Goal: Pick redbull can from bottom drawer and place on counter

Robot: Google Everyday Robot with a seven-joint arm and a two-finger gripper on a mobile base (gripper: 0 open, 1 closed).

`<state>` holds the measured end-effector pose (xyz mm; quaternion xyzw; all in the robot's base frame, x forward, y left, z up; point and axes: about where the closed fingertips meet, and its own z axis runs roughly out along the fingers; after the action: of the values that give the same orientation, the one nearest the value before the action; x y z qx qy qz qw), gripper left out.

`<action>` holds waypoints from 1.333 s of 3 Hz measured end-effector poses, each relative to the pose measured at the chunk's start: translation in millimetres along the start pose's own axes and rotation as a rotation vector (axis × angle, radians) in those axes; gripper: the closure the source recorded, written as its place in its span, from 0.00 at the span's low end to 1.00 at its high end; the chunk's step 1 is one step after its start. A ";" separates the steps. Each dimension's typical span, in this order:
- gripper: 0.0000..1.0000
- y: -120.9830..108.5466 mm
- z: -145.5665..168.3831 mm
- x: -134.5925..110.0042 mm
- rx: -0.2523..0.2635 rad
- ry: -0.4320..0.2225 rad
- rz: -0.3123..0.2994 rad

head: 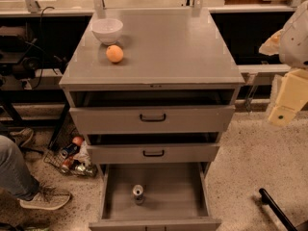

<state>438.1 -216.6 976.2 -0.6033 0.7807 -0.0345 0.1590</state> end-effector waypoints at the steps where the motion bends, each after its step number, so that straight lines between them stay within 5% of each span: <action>1: 0.00 0.0 0.0 0.0 0.000 0.000 0.000; 2: 0.00 6.5 7.8 -3.5 -0.024 -0.024 0.011; 3: 0.00 48.7 53.7 -27.4 -0.125 -0.169 0.112; 4: 0.00 113.3 122.0 -84.8 -0.265 -0.376 0.203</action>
Offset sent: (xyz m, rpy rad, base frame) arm -0.0432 0.0847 -0.1068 0.4494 0.2803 0.0082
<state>386.8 -88.4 850.4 -0.5331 0.7919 0.1972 0.2234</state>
